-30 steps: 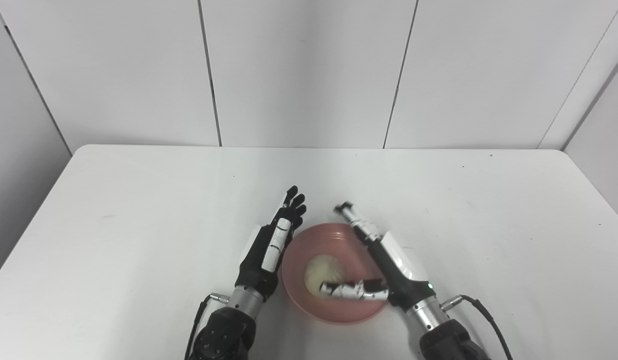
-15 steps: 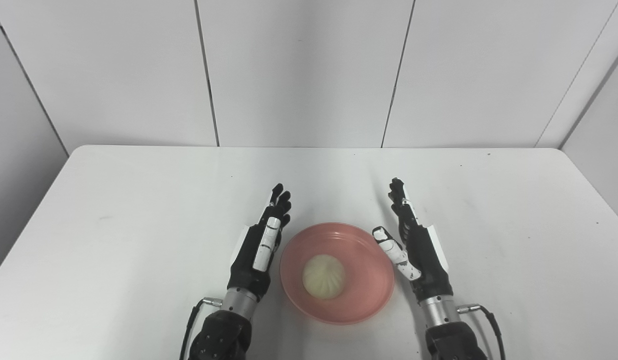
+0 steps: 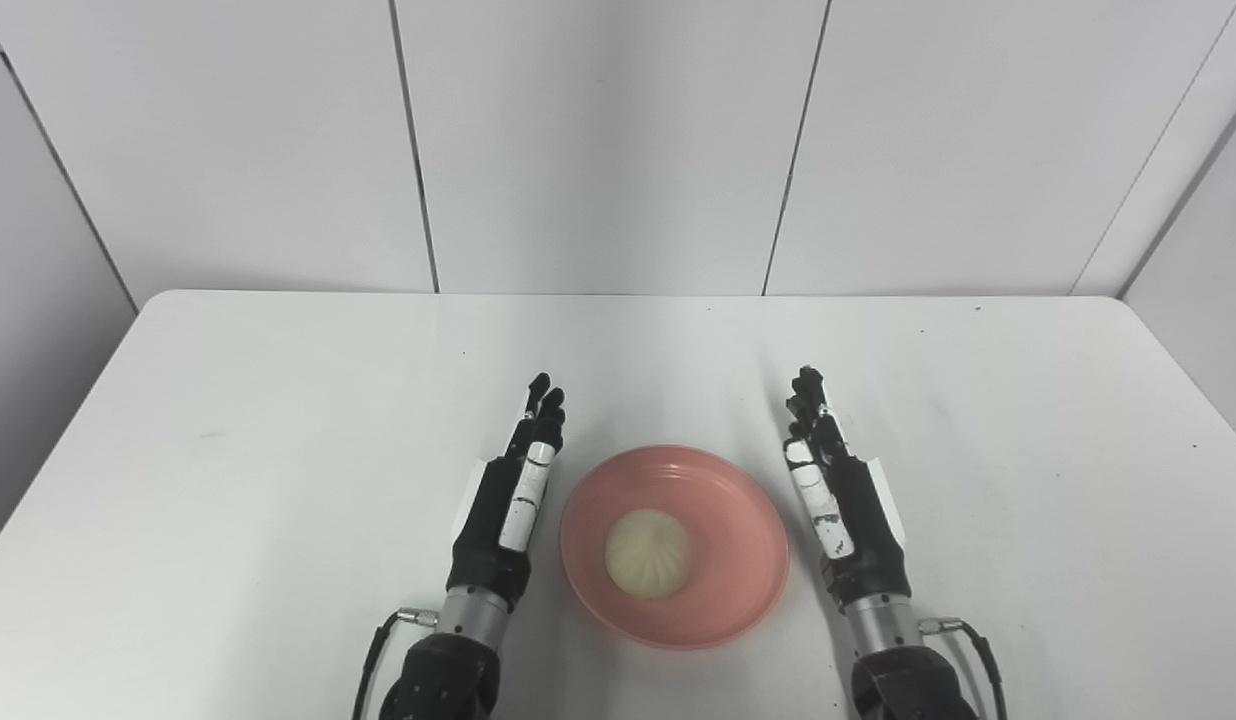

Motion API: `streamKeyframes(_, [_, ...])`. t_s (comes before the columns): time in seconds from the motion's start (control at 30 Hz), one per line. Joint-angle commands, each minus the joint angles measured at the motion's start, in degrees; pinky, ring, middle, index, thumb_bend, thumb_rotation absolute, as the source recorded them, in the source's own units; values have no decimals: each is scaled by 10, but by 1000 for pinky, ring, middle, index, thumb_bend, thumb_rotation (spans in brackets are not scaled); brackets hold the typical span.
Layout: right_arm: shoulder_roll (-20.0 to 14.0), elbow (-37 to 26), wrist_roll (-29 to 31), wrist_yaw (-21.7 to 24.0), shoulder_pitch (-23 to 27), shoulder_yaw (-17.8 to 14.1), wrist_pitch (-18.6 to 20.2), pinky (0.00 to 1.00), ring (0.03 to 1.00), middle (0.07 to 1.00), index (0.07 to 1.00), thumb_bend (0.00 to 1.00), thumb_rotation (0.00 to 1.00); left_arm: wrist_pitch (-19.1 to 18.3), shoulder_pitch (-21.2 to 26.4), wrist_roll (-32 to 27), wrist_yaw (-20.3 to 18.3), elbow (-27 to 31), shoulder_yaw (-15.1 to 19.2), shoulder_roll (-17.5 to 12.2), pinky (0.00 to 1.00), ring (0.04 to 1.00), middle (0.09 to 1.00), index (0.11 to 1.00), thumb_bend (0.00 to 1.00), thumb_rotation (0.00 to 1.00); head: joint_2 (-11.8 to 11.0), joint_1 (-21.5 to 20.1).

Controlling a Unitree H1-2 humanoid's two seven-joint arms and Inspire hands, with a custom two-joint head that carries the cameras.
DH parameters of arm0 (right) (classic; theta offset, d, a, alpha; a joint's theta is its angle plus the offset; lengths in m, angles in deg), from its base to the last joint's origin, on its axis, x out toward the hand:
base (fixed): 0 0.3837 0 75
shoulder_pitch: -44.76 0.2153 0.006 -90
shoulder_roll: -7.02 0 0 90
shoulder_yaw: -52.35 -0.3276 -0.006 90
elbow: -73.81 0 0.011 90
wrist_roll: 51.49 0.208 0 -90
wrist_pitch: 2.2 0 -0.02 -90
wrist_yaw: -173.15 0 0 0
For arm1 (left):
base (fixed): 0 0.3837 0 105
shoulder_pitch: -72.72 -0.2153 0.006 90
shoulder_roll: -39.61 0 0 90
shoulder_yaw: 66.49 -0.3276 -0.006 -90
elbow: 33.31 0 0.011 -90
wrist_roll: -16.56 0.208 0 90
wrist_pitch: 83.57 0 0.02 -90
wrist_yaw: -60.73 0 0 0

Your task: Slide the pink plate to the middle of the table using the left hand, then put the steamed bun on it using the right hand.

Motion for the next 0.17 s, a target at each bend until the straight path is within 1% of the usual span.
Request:
streamKeyframes(0.0, [4,-8,21,7,7,-7,9,1000,1000,1000,1000,583,990,3,-16,8,5,1,-3,-2,1000,1000,1000,1000,655,980,-1,1])
streamKeyframes(0.07, [2,-4,34,12,10,-12,16,1000,1000,1000,1000,587,996,0,-18,13,5,3,-5,-4,1000,1000,1000,1000,652,984,-1,0])
streamKeyframes(0.13, [0,-5,38,13,10,-14,23,1000,1000,1000,1000,591,1000,-8,-19,14,3,7,-6,-5,1000,1000,1000,1000,673,993,-1,0])
